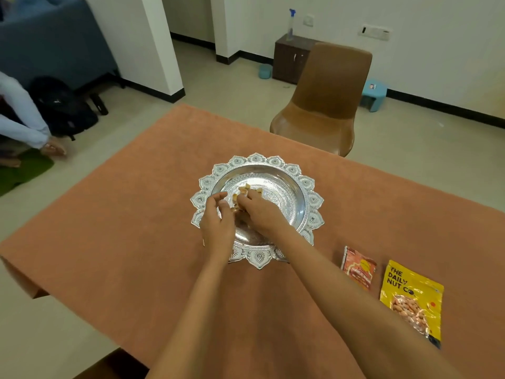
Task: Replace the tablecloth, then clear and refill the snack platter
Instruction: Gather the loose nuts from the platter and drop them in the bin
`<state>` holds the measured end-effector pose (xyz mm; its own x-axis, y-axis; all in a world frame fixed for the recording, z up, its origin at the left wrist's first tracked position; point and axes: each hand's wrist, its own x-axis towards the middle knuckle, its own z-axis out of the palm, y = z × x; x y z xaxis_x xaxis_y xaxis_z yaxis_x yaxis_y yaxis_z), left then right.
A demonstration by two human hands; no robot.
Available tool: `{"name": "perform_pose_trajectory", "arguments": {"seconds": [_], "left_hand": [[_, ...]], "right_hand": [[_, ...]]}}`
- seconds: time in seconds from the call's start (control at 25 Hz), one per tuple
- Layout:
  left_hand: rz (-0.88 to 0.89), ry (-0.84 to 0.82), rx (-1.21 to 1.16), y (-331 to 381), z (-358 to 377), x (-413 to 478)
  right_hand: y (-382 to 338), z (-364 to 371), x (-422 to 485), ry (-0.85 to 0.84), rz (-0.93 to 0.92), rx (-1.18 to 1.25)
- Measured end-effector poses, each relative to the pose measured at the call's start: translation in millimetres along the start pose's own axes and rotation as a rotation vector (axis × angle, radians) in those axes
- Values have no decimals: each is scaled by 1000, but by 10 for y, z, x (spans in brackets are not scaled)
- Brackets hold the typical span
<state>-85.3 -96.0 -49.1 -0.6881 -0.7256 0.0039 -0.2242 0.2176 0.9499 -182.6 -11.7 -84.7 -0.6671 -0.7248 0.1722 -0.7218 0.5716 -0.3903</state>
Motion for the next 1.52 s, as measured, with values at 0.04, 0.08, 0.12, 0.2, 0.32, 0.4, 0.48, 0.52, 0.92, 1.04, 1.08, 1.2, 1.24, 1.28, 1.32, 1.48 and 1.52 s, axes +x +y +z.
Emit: {"name": "perform_pose_trajectory", "arguments": {"seconds": [0.04,0.08,0.12,0.2,0.32,0.4,0.48,0.52,0.92,1.04,1.08,1.2,1.24,1.28,1.32,1.48,1.52], "left_hand": [[-84,1,-114,24,26,26],[-177,-14,-267,54,57,64],[-278,-46,-436,71,92,119],[-502,-134,-743,103,166,229],[-708,-227,-989,185,324,294],[-756,-224,-1143,266,423,301],[-771,-206,-1248,326,483,310],[-772,-195,-1282,338,501,312],[-819,-72,-1701,164,194,407],[-789,-47,-1716,162,24,438],[-774,-44,-1710,153,-10,448],[-722,-44,-1680,112,-90,470],[-715,-44,-1674,102,-114,468],[-713,-42,-1669,86,-138,462],[-711,-43,-1664,67,-154,458],[-722,-62,-1609,25,-174,430],[-725,-69,-1587,29,-170,420]], "right_hand": [[-5,-23,4,16,52,33],[-9,-45,12,52,112,105],[-24,-90,18,120,175,241],[-52,-193,69,252,320,554],[-177,-314,159,303,519,948],[-296,-331,182,281,589,1131],[-376,-316,150,269,581,1115],[-415,-321,118,273,556,1128],[222,-347,-57,116,365,560],[260,-148,-37,-286,226,207],[192,-95,-17,-339,139,148],[7,77,57,-302,-121,10],[-21,135,72,-249,-198,-34],[-40,170,80,-187,-247,-62],[-44,195,91,-133,-277,-74],[-110,118,130,-120,-194,-79],[-120,94,140,-136,-127,-135]]}}
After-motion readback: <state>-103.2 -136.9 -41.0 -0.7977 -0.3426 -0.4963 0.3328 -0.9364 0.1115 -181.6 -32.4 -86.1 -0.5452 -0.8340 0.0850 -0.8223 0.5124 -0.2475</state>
